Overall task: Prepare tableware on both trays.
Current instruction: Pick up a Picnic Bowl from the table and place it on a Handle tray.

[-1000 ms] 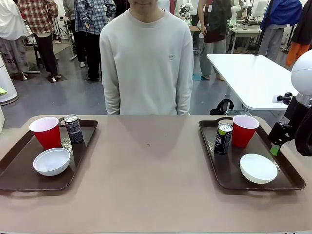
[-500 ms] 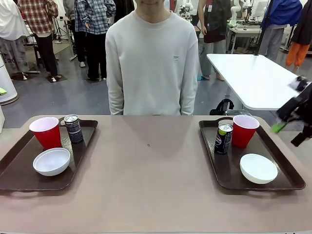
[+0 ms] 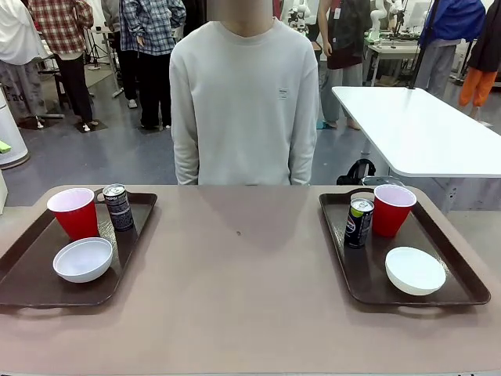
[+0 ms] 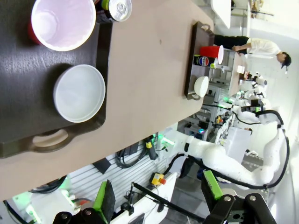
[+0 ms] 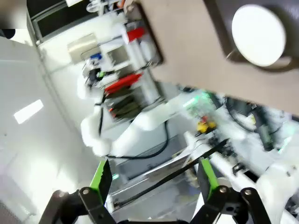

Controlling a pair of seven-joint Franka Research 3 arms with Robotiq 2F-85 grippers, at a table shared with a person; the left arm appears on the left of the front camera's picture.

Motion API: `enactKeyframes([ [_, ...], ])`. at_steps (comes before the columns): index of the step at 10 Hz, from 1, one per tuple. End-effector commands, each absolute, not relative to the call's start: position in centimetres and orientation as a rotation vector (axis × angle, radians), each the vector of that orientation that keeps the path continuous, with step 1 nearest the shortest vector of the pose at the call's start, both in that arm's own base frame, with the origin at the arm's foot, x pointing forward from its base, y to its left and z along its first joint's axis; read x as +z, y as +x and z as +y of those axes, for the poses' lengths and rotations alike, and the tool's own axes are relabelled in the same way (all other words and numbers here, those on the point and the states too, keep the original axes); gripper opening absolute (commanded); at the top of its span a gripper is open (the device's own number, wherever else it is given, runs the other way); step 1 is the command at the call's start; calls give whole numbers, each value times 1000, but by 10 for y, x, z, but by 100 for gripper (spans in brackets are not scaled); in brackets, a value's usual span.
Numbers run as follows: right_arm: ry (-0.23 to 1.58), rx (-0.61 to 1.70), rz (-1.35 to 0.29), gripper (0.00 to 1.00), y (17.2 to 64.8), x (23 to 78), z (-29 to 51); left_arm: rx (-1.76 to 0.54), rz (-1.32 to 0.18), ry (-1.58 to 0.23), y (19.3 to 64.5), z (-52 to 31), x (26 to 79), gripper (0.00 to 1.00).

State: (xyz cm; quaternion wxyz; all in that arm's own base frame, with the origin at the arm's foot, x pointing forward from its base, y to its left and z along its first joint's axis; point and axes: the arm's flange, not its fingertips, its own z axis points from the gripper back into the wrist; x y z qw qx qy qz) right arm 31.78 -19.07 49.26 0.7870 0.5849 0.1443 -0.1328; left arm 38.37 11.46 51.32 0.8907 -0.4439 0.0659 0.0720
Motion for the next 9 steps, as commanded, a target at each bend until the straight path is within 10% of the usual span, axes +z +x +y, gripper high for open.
enactKeyframes([
  [1,1207,-192,383,96,338,486,-184,162,149,-918,382,115,515,98],
  [9,1261,-286,311,96,318,493,-191,162,149,-918,382,115,515,98],
])
